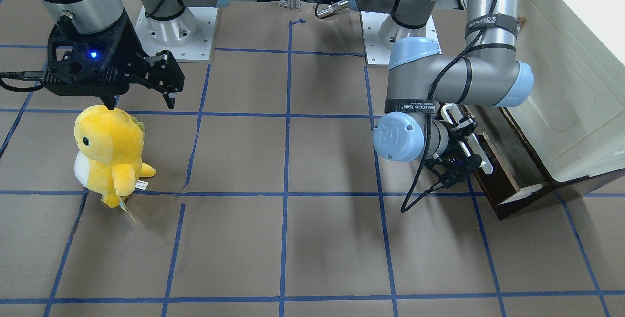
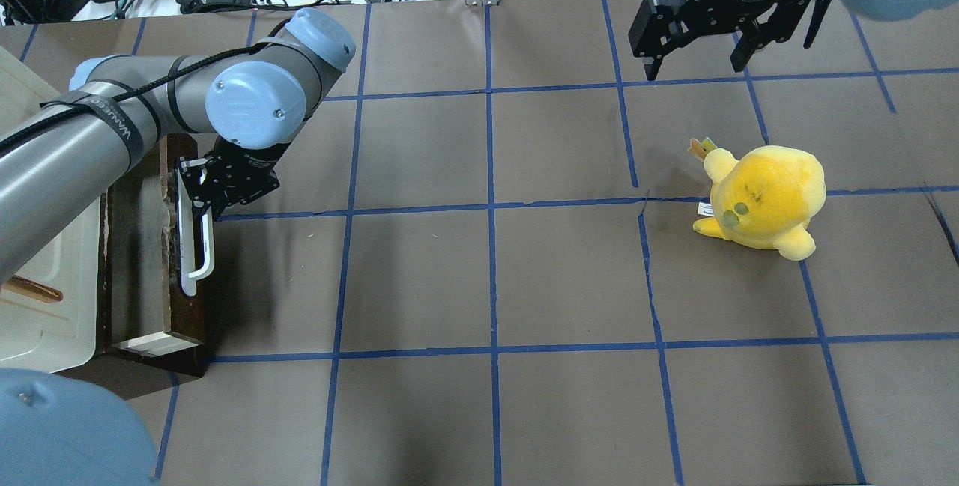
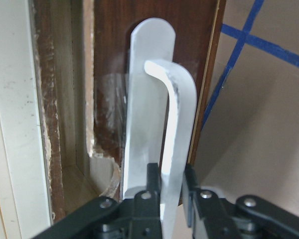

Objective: Pull drawer sideways
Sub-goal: 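Keep pulling the drawer out with the left gripper along the table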

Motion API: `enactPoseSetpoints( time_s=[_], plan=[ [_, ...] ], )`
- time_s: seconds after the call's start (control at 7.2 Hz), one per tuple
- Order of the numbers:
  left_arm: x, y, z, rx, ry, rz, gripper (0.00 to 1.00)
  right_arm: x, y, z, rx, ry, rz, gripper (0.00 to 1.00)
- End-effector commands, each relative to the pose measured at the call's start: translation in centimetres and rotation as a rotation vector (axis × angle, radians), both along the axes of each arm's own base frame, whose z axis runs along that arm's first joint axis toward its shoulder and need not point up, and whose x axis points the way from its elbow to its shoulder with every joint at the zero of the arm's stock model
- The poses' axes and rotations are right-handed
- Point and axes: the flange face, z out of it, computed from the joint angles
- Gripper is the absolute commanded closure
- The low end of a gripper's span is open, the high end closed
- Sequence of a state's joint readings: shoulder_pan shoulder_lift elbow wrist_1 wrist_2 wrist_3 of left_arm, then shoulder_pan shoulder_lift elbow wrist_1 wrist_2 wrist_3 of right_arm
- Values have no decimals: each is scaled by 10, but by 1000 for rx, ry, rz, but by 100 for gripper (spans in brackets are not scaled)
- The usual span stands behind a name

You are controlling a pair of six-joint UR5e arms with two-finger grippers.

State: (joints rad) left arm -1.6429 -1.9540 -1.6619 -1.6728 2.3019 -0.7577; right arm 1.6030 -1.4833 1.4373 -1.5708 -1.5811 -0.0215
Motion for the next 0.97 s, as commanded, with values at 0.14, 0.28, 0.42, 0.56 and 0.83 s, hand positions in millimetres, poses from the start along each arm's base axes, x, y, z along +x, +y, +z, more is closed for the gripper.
enactPoseSetpoints(
  time_s=[0.14, 0.28, 0.42, 0.56, 0.83],
  plan=[
    [-3, 0, -1, -5, 11, 12, 100, 0, 0, 0, 0, 0, 0, 0],
    [-3, -2, -2, -8, 12, 13, 100, 0, 0, 0, 0, 1, 1, 0],
    [-3, -4, 0, -14, 12, 12, 100, 0, 0, 0, 0, -1, 0, 0],
    [-5, -6, 1, -18, 16, 14, 100, 0, 0, 0, 0, -1, 0, 0],
    [-5, -6, 1, -19, 24, 19, 100, 0, 0, 0, 0, -1, 0, 0]
  ],
)
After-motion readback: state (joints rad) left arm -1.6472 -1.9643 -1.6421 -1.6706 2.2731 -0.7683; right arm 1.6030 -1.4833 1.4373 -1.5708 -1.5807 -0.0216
